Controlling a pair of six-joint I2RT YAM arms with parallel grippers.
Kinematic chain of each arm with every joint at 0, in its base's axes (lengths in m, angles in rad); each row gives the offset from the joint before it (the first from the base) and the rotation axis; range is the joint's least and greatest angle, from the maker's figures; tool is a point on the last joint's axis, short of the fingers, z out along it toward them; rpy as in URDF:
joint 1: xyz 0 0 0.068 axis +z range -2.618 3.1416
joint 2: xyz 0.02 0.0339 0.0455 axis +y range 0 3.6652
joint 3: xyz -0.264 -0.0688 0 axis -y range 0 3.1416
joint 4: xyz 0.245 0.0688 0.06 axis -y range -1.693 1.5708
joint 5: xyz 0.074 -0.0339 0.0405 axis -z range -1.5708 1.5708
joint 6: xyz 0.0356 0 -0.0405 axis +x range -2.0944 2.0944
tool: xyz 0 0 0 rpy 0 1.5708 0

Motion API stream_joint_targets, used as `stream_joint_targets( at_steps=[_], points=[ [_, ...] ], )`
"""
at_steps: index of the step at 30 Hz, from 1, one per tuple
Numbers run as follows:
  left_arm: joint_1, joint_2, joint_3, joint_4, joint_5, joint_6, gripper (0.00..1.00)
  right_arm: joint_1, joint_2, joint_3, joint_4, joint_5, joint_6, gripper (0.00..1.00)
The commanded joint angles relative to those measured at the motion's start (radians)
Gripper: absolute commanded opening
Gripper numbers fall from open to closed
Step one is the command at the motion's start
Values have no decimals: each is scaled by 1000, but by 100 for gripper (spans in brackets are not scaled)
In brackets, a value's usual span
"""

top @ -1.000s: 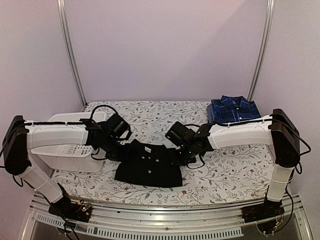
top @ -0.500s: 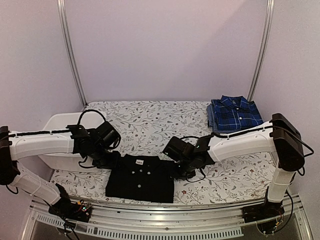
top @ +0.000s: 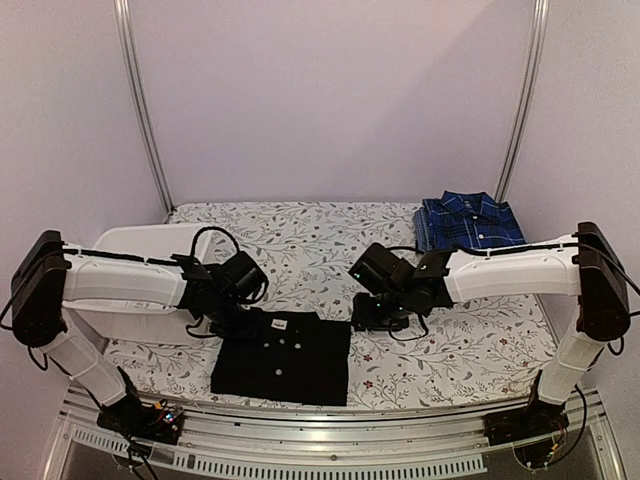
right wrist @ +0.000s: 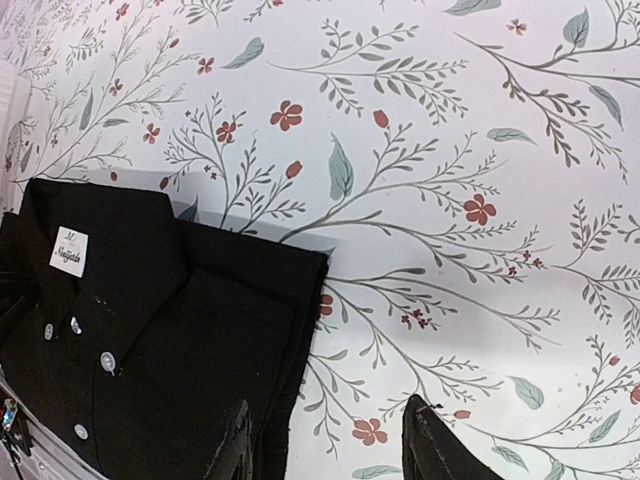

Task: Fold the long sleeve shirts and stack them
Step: Move the square-folded shirt to the center of the board.

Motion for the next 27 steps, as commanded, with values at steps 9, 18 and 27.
stream_joint_targets(
  at_steps=[9, 18, 27],
  points=[
    [-12, 52, 47, 28, -24, 35, 21, -196, -44, -19, -52, 88, -113, 53],
    [-12, -105, 129, -55, -41, 54, 37, -376, 43, 23, -47, 165, -216, 53],
    [-8, -96, 192, -42, -45, 100, 41, -481, 209, 138, -16, 253, -310, 48]
  ],
)
